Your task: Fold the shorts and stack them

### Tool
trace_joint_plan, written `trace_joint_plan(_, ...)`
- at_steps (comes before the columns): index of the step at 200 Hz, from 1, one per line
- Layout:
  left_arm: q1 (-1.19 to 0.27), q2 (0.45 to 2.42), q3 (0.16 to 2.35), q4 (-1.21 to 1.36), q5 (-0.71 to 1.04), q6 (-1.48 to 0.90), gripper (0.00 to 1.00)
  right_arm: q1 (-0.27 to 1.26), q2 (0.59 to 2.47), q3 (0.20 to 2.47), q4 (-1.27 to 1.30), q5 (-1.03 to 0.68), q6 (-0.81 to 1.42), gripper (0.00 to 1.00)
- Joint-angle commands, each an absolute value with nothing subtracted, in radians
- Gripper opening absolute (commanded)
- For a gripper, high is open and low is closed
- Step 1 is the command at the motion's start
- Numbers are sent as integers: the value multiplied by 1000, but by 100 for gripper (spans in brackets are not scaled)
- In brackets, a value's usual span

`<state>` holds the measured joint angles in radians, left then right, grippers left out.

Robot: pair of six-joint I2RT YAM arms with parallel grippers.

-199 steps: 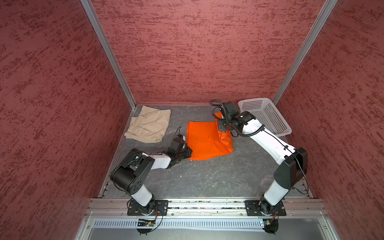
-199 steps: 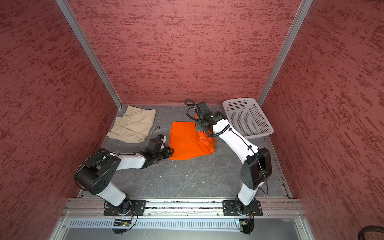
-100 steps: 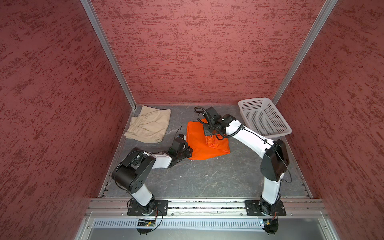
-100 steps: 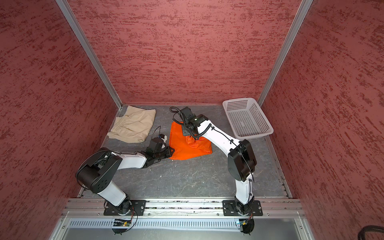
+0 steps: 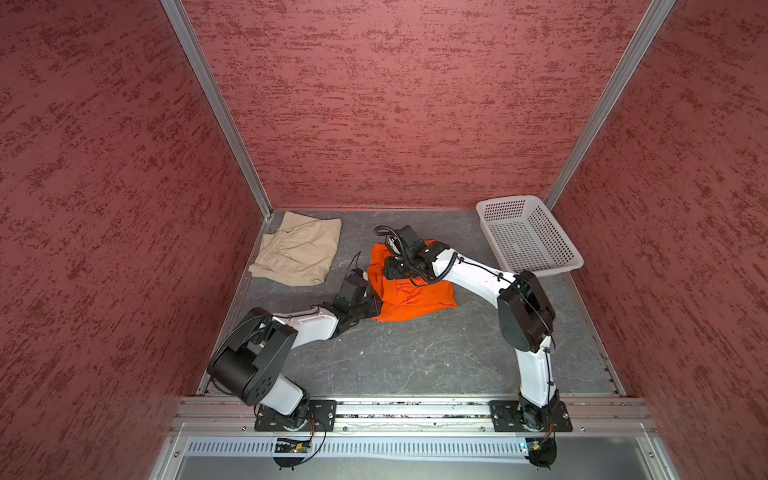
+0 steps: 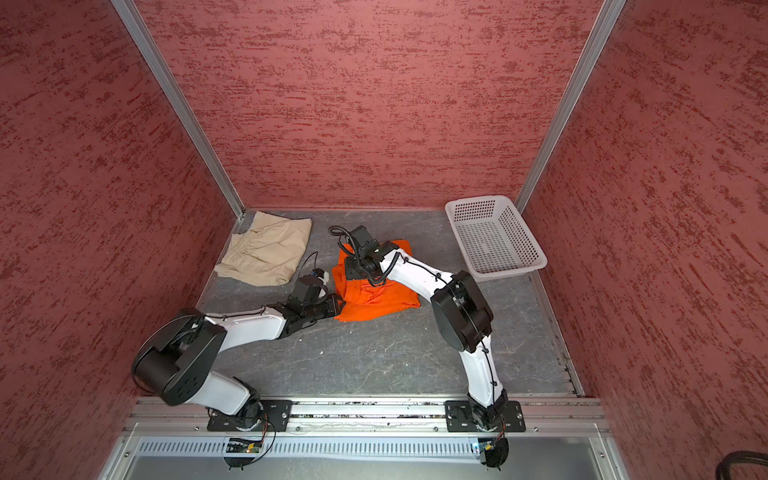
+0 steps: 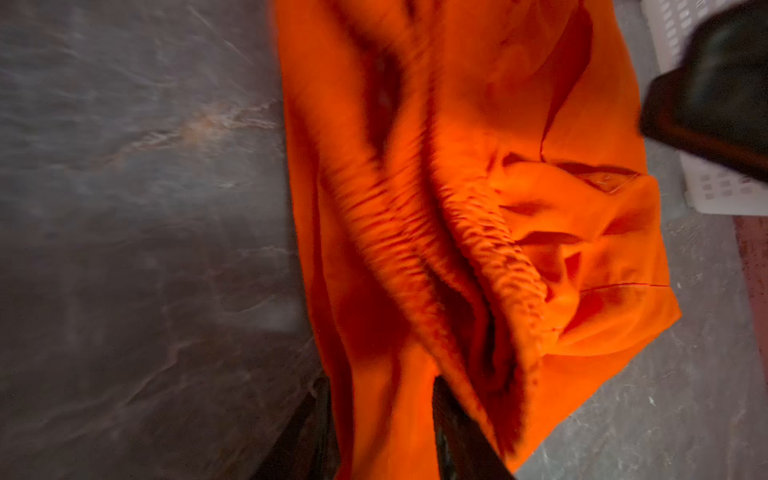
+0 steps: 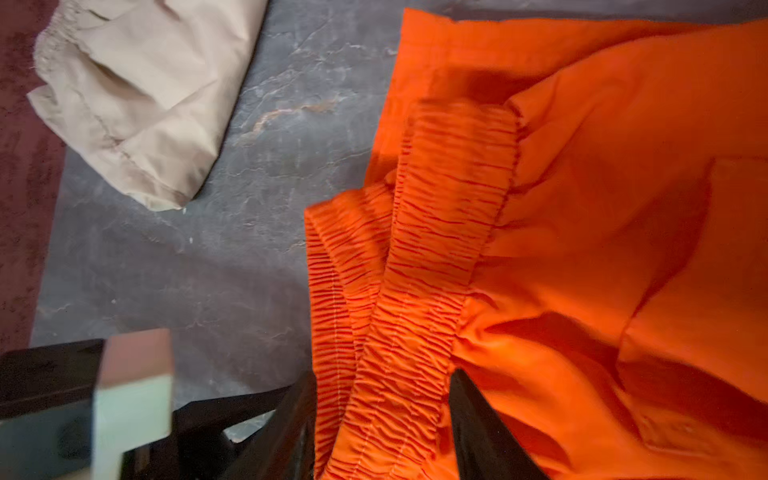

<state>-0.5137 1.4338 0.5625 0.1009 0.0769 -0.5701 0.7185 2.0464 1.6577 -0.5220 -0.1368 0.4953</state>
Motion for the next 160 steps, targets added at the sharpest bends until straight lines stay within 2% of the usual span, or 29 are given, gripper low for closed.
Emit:
trace_joint_plan(1, -493, 1267, 558, -18, 36, -565, 44, 711, 1953, 1608, -347, -246, 514, 58)
trace_joint_plan(34, -467, 1102, 583, -89, 41, -538, 44, 634, 1784, 1437, -243, -288, 542, 56)
trace_joint_plan(57, -461, 1117, 624, -81, 83, -522, 41, 587, 1708, 1287, -238, -227, 526, 44)
trace_joint_plan(76, -463, 1197, 665, -36, 139, -523, 37, 571, 1675, 1171, -207, -206, 513, 28)
trace_joint_plan(88, -463, 1275, 701, -9, 172, -528, 36, 568, 1673, 1117, -182, -206, 512, 21)
trace_joint_plan(129, -459, 1531, 796, 77, 215, -532, 35, 568, 1722, 980, -67, -237, 542, 18)
trace_joint_plan(160, -453, 1682, 833, 96, 213, -535, 33, 568, 1772, 930, -118, -193, 537, 18)
